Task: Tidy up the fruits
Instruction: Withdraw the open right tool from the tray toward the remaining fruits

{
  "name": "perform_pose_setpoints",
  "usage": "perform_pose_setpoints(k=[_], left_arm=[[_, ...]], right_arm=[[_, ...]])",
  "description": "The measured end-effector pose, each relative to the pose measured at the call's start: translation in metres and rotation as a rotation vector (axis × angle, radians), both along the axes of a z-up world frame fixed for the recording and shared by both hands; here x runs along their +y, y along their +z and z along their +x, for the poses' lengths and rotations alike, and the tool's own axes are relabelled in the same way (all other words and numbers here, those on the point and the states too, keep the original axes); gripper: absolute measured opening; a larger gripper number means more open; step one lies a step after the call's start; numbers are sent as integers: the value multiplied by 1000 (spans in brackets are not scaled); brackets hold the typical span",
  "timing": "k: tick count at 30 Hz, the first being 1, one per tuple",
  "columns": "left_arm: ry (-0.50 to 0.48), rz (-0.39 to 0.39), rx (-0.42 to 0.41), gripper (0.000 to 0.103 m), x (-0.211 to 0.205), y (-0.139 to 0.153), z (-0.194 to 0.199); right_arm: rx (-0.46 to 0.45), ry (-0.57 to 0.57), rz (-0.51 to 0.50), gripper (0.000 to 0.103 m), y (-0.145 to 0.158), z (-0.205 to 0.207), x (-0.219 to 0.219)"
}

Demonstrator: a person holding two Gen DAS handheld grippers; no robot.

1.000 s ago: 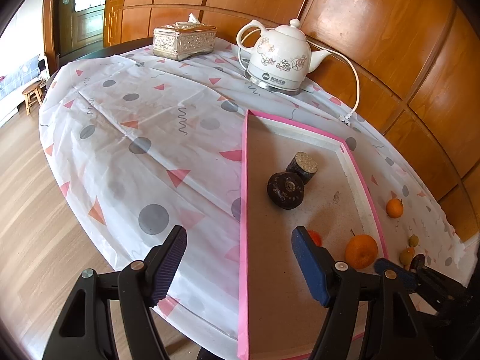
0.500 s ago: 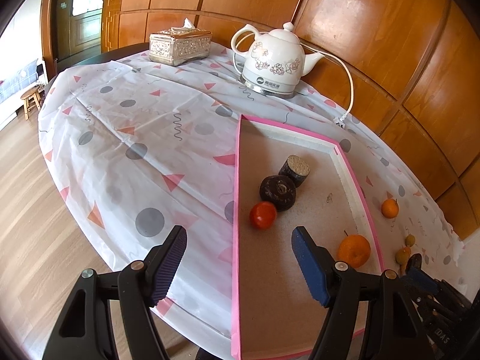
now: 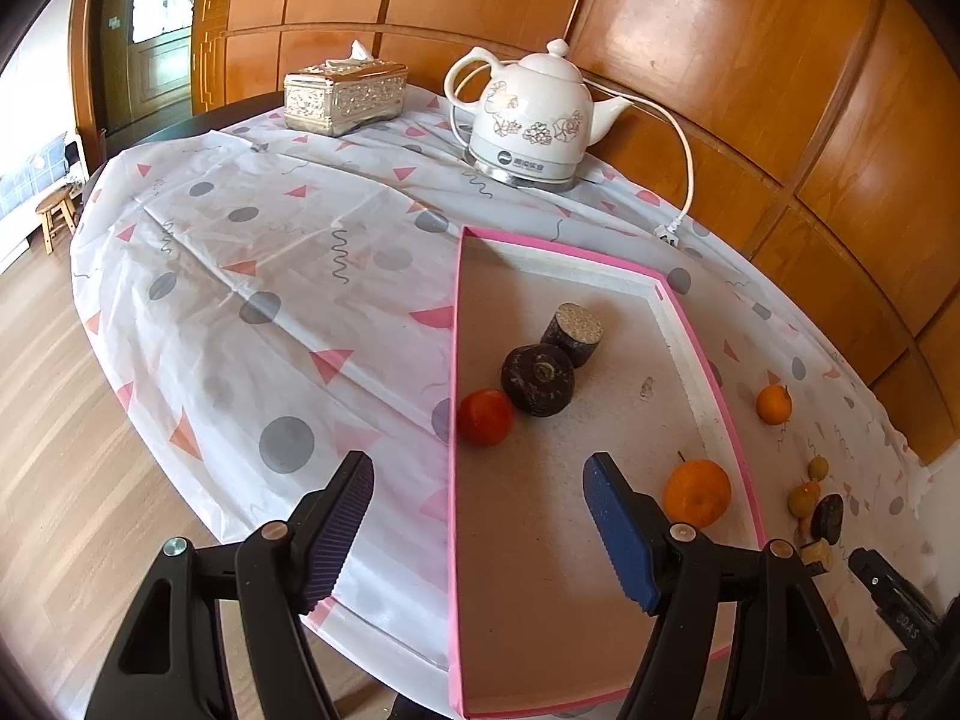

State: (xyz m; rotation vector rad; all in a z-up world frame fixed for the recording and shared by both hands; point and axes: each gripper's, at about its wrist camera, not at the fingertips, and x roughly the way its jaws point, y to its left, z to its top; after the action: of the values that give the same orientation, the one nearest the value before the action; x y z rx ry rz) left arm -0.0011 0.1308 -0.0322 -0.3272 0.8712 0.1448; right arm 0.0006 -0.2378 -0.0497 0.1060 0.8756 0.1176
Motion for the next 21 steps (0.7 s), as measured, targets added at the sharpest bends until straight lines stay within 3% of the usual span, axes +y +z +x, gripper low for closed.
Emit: perform_pose_setpoints(k=[12,21], left_arm=[[-68,16,-1,73,-22,6,6],[-153,37,10,73,-51,8,15]], right_arm=[[30,-336,-20,52,-23,-26,-97],[47,-511,-39,52,-36,-35,-144]])
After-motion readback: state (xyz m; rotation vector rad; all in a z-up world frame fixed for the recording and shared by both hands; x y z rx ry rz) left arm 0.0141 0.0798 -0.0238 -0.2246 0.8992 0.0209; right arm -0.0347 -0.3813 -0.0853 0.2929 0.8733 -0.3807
